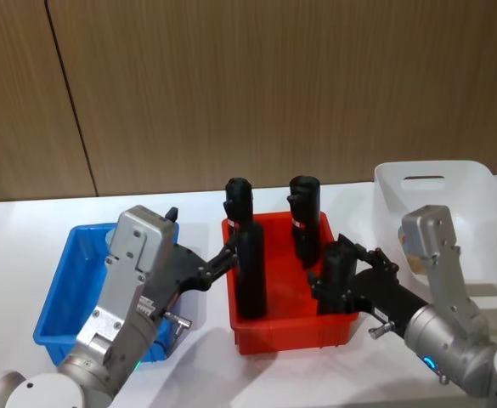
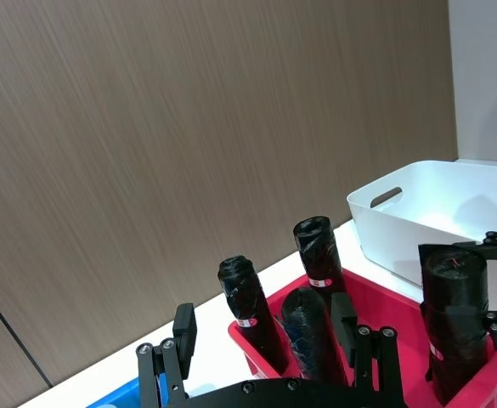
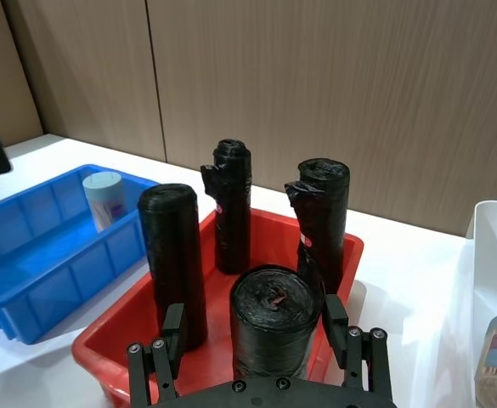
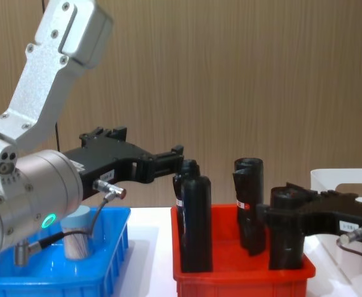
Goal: Pick the cotton swabs from the blue box and place them into the white box.
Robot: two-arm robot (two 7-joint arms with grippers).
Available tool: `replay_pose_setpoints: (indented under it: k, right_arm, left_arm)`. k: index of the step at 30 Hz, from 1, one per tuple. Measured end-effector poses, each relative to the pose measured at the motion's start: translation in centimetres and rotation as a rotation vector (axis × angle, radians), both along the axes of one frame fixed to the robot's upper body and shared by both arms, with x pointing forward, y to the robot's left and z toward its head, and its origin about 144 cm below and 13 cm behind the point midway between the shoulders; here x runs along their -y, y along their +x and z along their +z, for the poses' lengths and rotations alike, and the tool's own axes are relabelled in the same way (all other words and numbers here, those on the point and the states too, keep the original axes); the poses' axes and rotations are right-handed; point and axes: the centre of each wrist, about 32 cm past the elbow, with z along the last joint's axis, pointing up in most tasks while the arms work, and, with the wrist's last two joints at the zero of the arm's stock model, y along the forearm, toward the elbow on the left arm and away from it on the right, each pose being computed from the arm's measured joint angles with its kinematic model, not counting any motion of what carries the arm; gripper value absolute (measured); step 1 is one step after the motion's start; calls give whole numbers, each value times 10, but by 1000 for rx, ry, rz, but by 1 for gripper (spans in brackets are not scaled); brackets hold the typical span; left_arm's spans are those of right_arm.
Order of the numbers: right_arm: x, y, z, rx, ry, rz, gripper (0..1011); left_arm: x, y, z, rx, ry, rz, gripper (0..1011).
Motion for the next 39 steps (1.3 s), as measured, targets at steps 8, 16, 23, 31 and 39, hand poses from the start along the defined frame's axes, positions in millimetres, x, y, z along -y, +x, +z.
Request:
replay_pose_setpoints:
  k: [8,16,23,31,39]
  right_arm:
    - [0,10,-5,-11,-8,-14,1002]
    - [1,16,-8,-19,-11,-26,838]
    - [1,18,-8,-21,-10,-27,630]
    - [0,16,-2,-9,2,-20,506]
    - [-2,12,14,33,23,-8,499]
  left_arm:
    - [0,0,0,0,0,0,1004]
    - [0,0,0,0,0,0,1004]
    - [0,0,0,0,0,0,1004]
    - [0,0,0,0,0,0,1004]
    - [0,0,0,0,0,0,1004]
